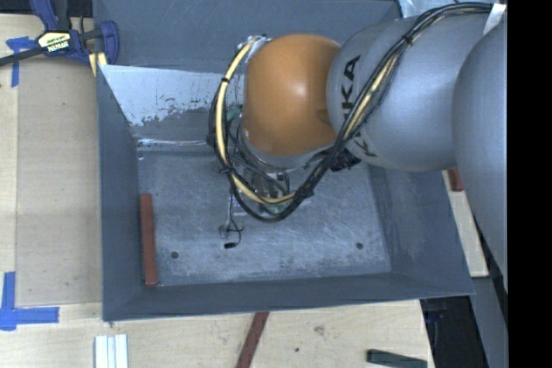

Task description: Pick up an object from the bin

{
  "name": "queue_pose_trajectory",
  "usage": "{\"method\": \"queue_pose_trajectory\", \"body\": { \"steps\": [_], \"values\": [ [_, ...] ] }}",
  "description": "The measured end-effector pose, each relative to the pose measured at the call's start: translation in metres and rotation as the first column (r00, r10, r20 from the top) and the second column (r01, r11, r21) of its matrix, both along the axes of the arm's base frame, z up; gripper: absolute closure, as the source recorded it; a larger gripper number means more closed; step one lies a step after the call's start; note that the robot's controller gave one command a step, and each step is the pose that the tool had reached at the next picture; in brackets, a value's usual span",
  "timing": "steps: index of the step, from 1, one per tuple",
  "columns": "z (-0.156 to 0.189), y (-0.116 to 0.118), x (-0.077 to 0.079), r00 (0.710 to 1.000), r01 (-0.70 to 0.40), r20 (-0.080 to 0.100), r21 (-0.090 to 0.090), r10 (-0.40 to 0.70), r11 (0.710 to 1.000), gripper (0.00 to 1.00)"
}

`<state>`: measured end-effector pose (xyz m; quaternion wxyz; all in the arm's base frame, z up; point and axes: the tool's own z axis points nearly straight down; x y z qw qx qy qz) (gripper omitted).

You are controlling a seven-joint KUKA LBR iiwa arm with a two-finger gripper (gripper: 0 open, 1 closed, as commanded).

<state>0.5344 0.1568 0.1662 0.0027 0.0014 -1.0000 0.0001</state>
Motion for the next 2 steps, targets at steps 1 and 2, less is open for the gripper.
{"method": "queue_pose_trajectory", "body": {
  "steps": [1,2],
  "values": [
    [0.004,-0.001,0.002,1.000,0.002,0.008,0.001,-0.002,1.000,0.00],
    [-0.016,-0.020,0.014,0.985,-0.172,0.014,0.003,0.172,0.985,0.00]
  ]
}}
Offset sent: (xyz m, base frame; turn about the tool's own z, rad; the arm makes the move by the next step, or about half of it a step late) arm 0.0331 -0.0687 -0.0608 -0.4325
